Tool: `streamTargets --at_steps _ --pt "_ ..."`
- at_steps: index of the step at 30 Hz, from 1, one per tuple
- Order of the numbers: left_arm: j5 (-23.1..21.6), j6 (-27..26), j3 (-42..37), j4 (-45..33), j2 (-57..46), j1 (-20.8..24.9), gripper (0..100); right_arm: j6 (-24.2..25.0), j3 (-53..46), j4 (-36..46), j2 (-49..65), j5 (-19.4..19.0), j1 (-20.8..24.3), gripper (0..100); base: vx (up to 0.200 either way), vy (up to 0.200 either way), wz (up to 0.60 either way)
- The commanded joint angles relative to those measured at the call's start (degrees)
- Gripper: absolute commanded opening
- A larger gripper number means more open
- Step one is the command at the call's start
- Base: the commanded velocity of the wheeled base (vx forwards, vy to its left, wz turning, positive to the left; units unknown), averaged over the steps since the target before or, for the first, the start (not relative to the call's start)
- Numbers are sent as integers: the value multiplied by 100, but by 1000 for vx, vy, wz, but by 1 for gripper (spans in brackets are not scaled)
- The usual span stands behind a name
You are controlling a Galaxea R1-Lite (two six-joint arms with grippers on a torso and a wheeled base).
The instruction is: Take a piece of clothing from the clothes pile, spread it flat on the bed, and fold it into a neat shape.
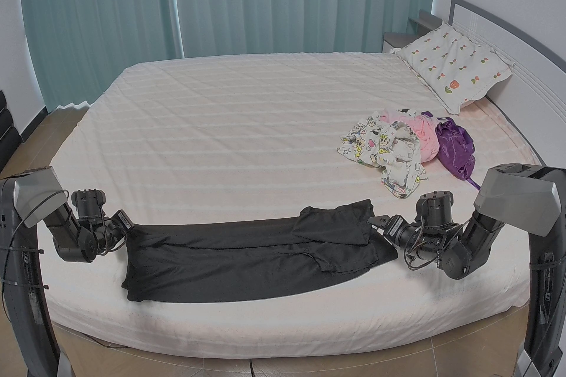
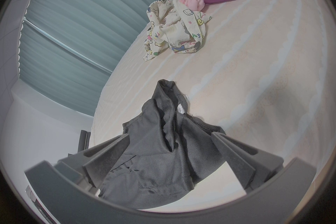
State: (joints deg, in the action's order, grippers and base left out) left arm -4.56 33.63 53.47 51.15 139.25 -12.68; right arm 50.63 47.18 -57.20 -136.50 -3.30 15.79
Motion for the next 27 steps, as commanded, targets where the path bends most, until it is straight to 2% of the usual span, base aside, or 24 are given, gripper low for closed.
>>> streamTargets --at_steps 1,13,14,20,25,27 --pt "-1 12 41 18 14 -24 0 0 -7 -2 -26 -4 3 100 0 0 0" --pt "131 47 182 44 120 -112 0 0 -68 -11 -26 -4 3 100 0 0 0" --pt "148 47 182 44 137 -112 100 0 -68 -11 -35 -4 3 100 0 0 0" --pt "148 64 94 26 76 -112 100 9 -95 -11 -17 -4 3 100 0 0 0" --pt "-45 38 -135 123 -144 -147 100 9 -156 -72 9 -4 -5 100 0 0 0" --pt "-555 -76 -478 220 -364 -147 100 0 -200 -186 0 -4 3 100 0 0 0"
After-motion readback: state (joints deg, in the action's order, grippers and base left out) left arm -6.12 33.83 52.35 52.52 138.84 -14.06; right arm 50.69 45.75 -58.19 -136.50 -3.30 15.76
